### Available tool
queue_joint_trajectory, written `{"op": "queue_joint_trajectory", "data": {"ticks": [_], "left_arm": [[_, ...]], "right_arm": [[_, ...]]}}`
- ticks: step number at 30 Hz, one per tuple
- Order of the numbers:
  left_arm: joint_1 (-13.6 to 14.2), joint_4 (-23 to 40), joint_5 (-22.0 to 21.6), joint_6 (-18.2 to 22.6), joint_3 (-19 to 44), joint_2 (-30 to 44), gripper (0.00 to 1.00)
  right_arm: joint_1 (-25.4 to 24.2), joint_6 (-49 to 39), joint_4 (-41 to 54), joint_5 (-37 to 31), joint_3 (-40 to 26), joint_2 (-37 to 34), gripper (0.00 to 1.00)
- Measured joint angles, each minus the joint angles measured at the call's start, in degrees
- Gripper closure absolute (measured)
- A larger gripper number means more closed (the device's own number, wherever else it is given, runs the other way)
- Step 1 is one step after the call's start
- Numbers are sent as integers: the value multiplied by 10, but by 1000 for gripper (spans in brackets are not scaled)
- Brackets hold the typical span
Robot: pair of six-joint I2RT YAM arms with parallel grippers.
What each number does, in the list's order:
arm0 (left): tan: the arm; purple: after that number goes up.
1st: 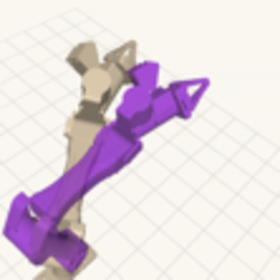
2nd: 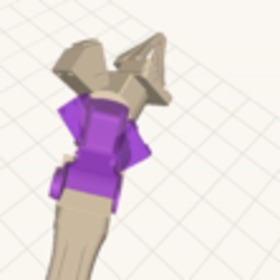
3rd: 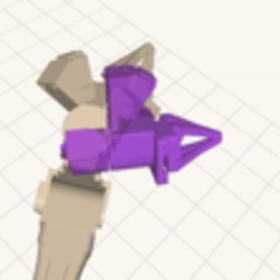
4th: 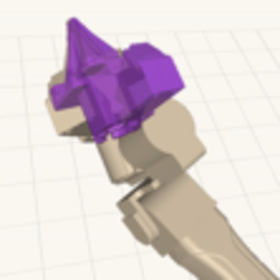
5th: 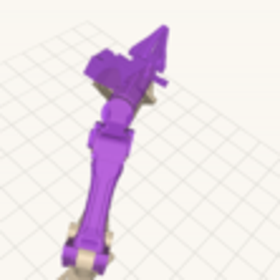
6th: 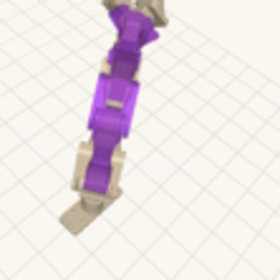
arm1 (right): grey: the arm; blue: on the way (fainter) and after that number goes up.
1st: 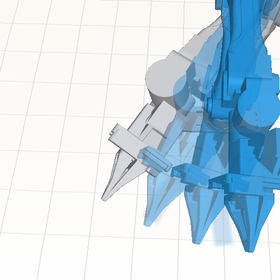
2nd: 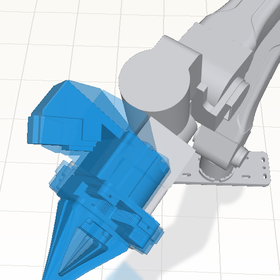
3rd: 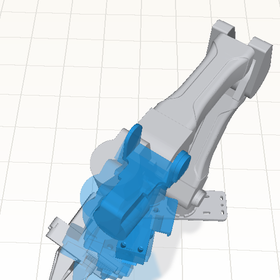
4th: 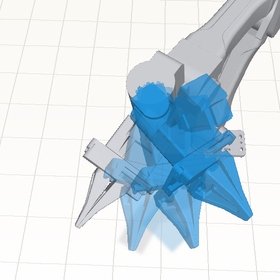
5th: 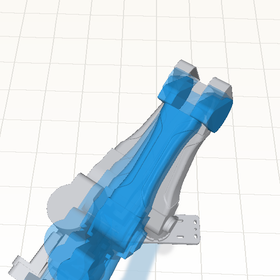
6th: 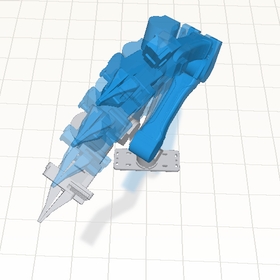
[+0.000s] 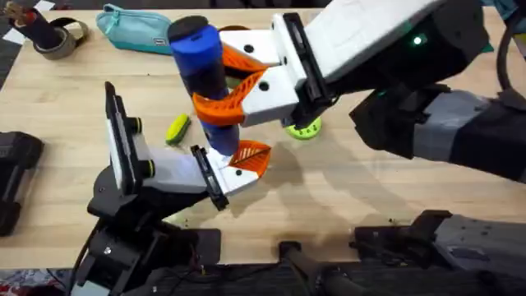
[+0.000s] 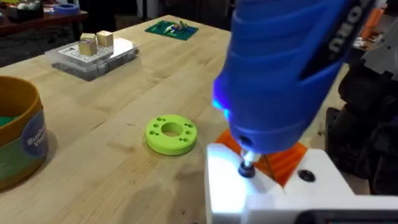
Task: Pick up the gripper from the table and insert it into the empty holder that is missing its gripper. Then pick up a screw, insert it into the mounting hole, and use the screwdriver to tighten it. Finally, clean up the table by picking up the vegetable and placing it into the bucket.
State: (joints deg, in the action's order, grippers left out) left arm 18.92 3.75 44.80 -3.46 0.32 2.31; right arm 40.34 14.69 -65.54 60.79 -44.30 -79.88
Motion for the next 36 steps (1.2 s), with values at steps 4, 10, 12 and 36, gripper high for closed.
{"op": "queue_joint_trajectory", "data": {"ticks": [4, 10, 12, 36], "left_arm": [[0, 0, 0, 0, 0, 0, 989], [0, 0, 0, 0, 0, 0, 989], [0, 0, 0, 0, 0, 0, 989], [0, 1, 5, 0, 0, 4, 989]], "right_arm": [[0, -2, 0, 8, -1, 0, 970], [0, -5, 2, 16, -2, 0, 970], [0, -7, 9, 16, -4, 0, 970], [0, -17, 45, 19, -11, 5, 970]]}}
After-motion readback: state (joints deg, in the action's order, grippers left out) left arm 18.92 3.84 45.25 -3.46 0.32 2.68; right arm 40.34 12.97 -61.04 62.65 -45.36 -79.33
